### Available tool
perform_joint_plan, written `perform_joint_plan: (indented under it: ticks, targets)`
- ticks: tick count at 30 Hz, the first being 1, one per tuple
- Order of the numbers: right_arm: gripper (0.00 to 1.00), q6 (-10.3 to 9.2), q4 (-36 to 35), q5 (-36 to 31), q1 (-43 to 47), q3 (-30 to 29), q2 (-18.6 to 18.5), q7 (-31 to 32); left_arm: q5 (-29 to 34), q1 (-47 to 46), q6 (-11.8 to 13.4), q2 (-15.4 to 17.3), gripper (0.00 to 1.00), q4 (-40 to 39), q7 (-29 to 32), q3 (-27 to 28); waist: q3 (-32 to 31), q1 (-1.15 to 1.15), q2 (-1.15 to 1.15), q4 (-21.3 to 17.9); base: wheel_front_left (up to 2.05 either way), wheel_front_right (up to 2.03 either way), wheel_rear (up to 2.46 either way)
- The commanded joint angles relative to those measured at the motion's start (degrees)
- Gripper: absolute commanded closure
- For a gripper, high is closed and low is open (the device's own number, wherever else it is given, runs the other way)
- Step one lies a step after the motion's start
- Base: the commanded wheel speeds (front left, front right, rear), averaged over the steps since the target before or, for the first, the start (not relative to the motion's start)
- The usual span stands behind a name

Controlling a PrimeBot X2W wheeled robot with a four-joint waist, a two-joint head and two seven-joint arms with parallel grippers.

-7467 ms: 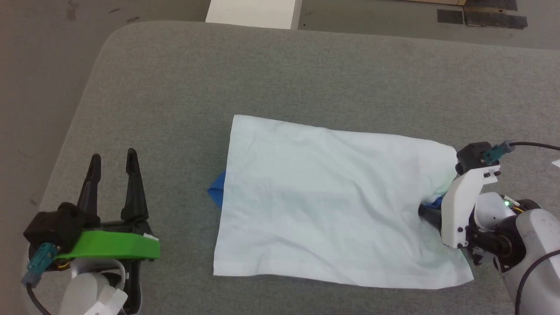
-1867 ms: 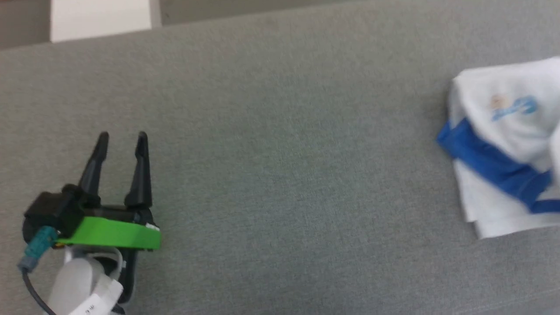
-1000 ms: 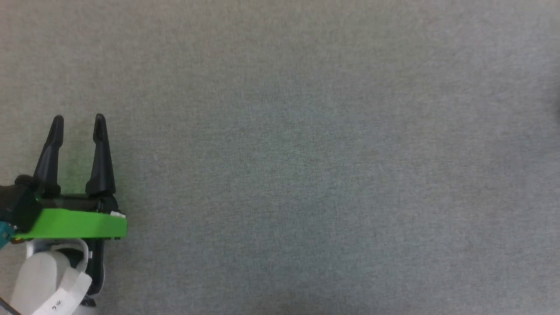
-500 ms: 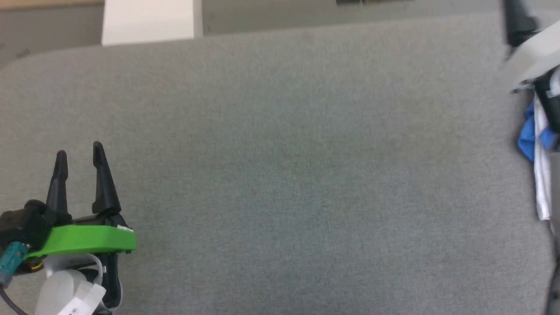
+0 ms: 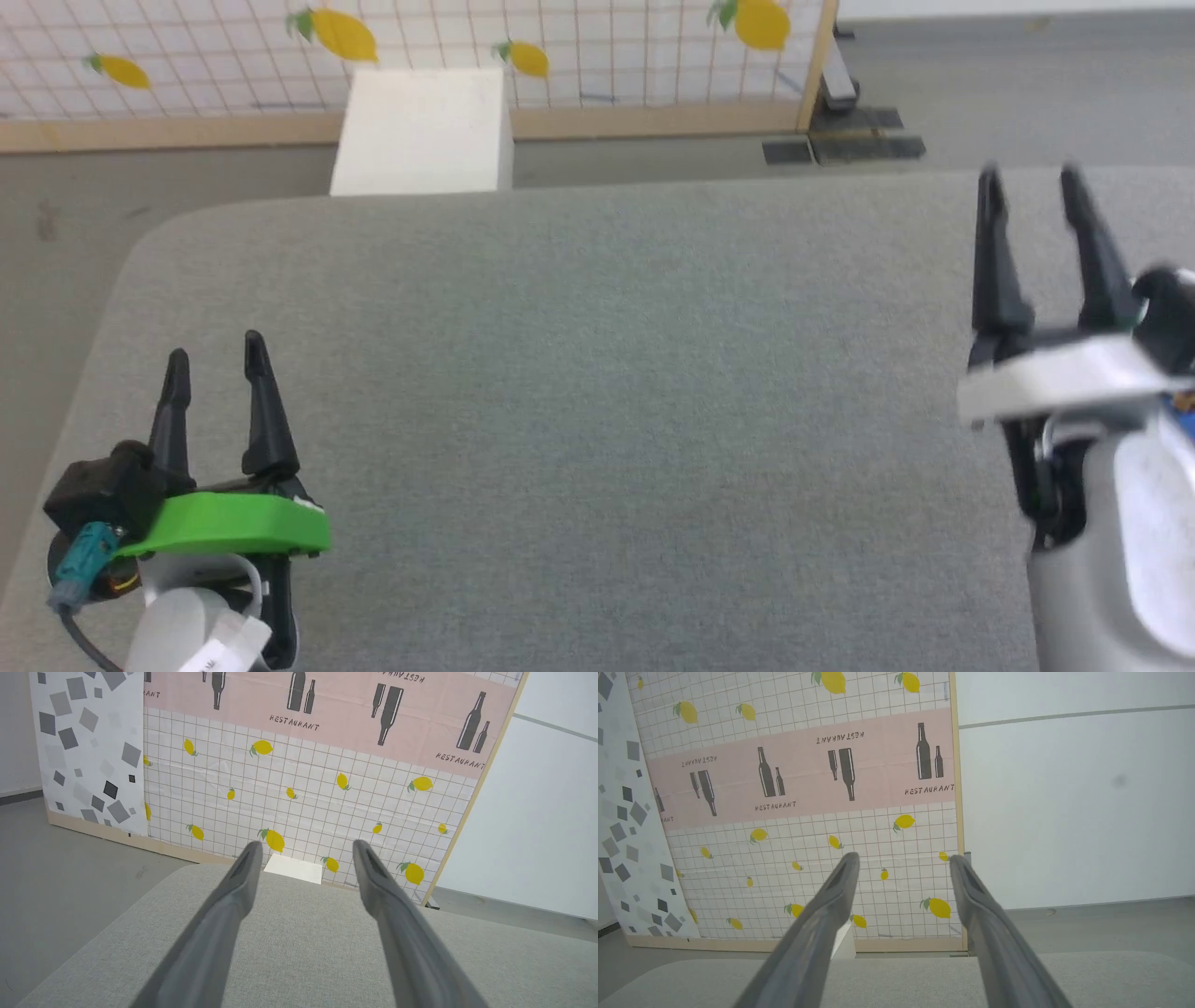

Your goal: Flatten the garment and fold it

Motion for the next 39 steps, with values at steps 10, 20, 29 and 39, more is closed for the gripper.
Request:
perform_joint_plan:
  ticks: [10, 20, 29, 39]
  targets:
    - [0.00, -0.09, 1.38, 0.64, 12.81, -1.94, 0.19, -2.93, 3.43, 2.47, 1.20, -1.47, 0.00, 3.77, -0.26, -2.77, -4.68, 0.00, 0.00, 0.95, 0.00, 0.00, 0.00]
    - [0.00, -0.09, 0.54, -1.92, 19.11, 3.66, 0.20, -3.74, 5.04, 3.85, 1.11, -2.32, 0.00, 8.50, -0.26, -6.50, -4.81, 0.00, 0.00, 0.75, 0.00, 0.00, 0.00]
    - [0.00, -0.09, 1.08, -0.73, 19.54, 6.04, 0.20, -4.04, 4.02, 3.89, 0.41, -3.39, 0.00, 9.13, -0.27, -7.63, -4.09, 0.00, 0.00, 0.85, 0.00, 0.00, 0.00]
    - [1.00, 0.00, 1.09, -0.92, 18.97, 5.94, 0.16, -3.43, 4.13, 3.40, 0.21, -3.35, 1.00, 8.95, 0.05, -7.61, -3.71, 0.00, 0.00, 0.66, 0.00, 0.00, 0.00]
